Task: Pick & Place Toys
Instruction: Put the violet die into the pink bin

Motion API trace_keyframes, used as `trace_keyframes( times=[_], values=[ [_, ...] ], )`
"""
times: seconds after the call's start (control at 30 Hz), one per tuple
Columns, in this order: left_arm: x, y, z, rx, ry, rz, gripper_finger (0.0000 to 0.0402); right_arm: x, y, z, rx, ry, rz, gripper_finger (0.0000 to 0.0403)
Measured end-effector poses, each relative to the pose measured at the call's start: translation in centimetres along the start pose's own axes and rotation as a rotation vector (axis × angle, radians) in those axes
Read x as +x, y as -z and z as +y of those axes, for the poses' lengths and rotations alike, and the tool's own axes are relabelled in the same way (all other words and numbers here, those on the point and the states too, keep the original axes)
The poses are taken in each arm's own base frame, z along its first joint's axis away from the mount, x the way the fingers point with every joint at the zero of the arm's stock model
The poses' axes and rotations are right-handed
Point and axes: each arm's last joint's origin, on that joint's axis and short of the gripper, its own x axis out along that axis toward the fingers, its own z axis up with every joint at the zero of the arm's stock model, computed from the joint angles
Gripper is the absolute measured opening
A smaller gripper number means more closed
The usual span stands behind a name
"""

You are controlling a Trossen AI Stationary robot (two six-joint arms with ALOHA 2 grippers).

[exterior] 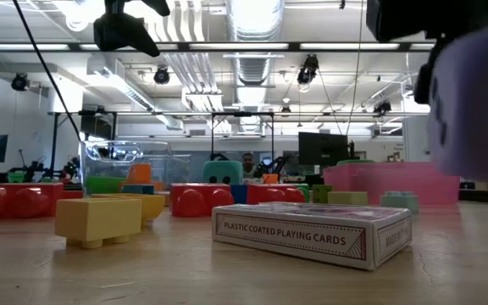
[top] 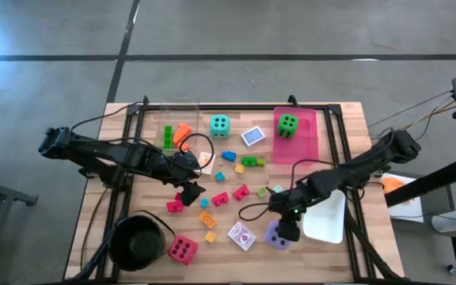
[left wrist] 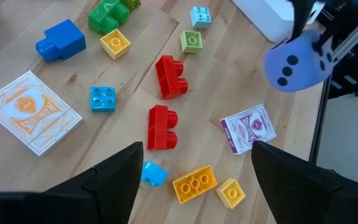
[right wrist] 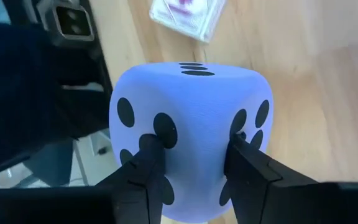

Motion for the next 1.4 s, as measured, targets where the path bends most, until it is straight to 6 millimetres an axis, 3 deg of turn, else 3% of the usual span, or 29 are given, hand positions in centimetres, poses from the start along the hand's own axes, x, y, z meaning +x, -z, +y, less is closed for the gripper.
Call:
trace_keyframes(
  times=[0.27, 0.8, 1.4],
  values=[
    [0.0, 0.0, 0.0, 0.001, 0.002, 0.003, 0.0303, -4.0, 0.8, 0.2, 0.051, 0.041, -0.149, 0.0116],
    [0.0, 0.0, 0.0, 0.011, 0.001, 0.003, 0.0303, -12.0, 2.0, -3.5, 0.185, 0.207, -0.494, 0.0111],
    [0.0, 0.1, 0.1, 0.005, -0.007, 0.012, 0.0303, -15.7, 0.6, -9.0, 0.305, 0.489, -0.63, 0.0109]
  ],
)
